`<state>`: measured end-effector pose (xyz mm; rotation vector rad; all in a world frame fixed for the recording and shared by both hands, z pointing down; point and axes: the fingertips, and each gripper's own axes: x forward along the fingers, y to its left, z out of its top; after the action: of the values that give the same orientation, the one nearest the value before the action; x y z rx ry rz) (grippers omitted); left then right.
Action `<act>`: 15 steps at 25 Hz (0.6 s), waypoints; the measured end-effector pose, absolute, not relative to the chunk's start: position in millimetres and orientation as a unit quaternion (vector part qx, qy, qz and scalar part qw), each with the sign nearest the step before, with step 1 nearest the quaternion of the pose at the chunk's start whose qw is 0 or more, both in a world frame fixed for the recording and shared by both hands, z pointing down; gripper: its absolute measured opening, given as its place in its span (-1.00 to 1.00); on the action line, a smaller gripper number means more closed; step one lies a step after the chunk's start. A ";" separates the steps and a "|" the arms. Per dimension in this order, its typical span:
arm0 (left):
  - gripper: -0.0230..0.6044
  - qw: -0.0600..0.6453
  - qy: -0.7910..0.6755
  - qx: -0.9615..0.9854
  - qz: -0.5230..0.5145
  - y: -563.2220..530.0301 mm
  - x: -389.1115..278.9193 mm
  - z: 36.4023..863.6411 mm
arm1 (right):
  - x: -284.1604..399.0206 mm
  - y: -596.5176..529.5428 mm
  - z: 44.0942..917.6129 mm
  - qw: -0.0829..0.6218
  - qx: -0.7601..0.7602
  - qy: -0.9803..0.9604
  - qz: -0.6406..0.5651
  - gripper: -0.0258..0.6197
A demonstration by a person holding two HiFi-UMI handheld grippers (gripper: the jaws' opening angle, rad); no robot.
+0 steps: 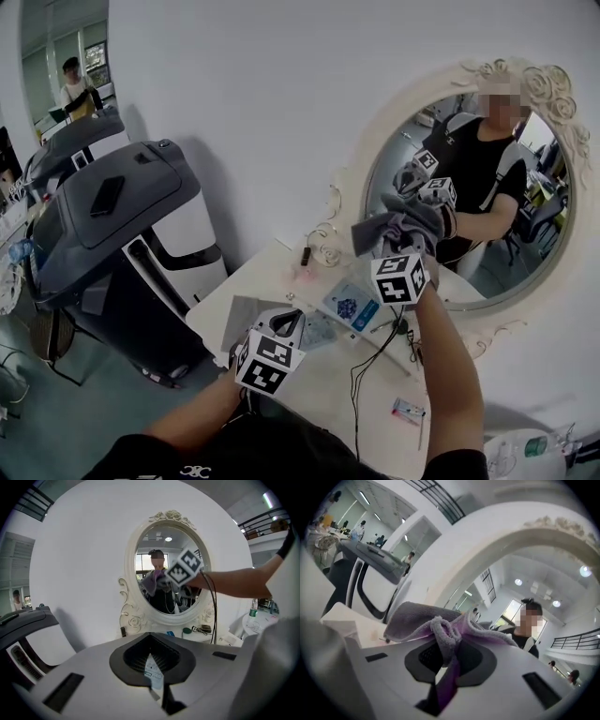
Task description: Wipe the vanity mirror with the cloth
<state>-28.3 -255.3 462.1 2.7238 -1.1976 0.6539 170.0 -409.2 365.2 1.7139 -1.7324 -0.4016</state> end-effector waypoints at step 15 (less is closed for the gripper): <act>-0.93 0.069 -0.398 0.889 0.215 -276.2 -31.6 473.0 | 166.0 -427.6 91.2 0.198 0.704 -0.601 -0.323 -0.78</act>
<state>-31.6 -276.2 473.0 2.6767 -1.1987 0.6486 166.0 -427.6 91.2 1.9693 -1.6814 -0.9050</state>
